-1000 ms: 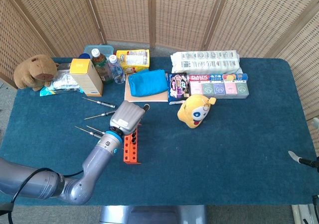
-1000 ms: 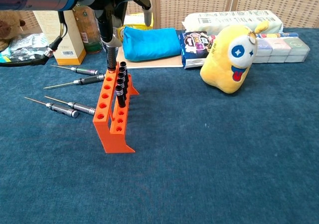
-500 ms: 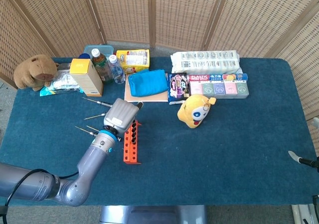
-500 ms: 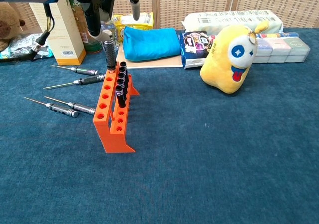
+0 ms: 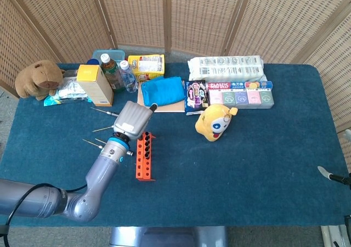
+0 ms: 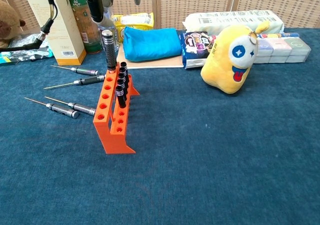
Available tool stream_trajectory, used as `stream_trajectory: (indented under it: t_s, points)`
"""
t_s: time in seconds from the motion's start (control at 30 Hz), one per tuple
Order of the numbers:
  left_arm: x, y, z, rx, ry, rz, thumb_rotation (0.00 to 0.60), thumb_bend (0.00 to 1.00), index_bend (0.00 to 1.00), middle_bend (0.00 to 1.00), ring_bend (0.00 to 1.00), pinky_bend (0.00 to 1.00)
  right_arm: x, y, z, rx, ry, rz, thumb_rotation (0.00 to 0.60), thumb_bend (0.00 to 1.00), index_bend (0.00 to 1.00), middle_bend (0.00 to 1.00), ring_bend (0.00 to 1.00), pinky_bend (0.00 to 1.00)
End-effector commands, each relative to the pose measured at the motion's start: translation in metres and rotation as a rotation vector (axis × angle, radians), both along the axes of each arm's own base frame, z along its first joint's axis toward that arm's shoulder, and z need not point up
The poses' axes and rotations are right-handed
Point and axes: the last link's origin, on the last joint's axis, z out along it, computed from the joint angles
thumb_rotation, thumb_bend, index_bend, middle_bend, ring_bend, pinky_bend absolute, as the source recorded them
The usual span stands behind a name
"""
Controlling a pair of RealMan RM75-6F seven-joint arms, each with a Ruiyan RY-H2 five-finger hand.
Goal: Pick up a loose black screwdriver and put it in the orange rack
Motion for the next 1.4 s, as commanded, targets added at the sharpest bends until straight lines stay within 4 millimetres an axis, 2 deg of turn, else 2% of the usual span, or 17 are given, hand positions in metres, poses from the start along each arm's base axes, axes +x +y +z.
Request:
stream_trajectory:
  t_s: [0.03, 0.2, 0.43, 0.87, 1.13, 1.4]
  points:
    - [0.003, 0.006, -0.007, 0.003, -0.007, -0.008, 0.600, 0.31, 0.22, 1.00, 1.00, 0.99, 0.000, 0.000, 0.000, 0.002, 0.001, -0.001, 0.600, 0.10, 0.01, 0.16, 0.13, 0.07]
    - [0.007, 0.010, -0.018, -0.024, -0.015, -0.007, 0.600, 0.31, 0.22, 1.00, 1.00, 0.99, -0.001, -0.001, -0.001, 0.002, 0.002, -0.003, 0.600, 0.10, 0.01, 0.16, 0.13, 0.07]
    - [0.014, 0.009, -0.021, -0.025, -0.014, -0.015, 0.600, 0.31, 0.22, 1.00, 1.00, 0.99, -0.001, -0.001, 0.000, 0.000, -0.003, -0.003, 0.600, 0.10, 0.01, 0.16, 0.13, 0.07]
    - [0.006, 0.008, -0.023, -0.036, 0.023, 0.036, 0.600, 0.31, 0.22, 1.00, 1.00, 0.99, -0.001, 0.000, 0.000, -0.001, -0.004, -0.002, 0.600, 0.10, 0.01, 0.16, 0.13, 0.07]
    - [0.006, 0.004, -0.017, -0.035, 0.018, 0.037, 0.600, 0.31, 0.22, 1.00, 1.00, 0.99, -0.001, -0.001, 0.001, -0.001, -0.003, -0.003, 0.600, 0.10, 0.01, 0.16, 0.13, 0.07]
    - [0.012, 0.003, 0.006, 0.020, -0.076, -0.010, 0.600, 0.31, 0.22, 1.00, 1.00, 0.99, 0.000, 0.000, -0.001, 0.004, -0.005, 0.004, 0.600, 0.10, 0.01, 0.16, 0.13, 0.07]
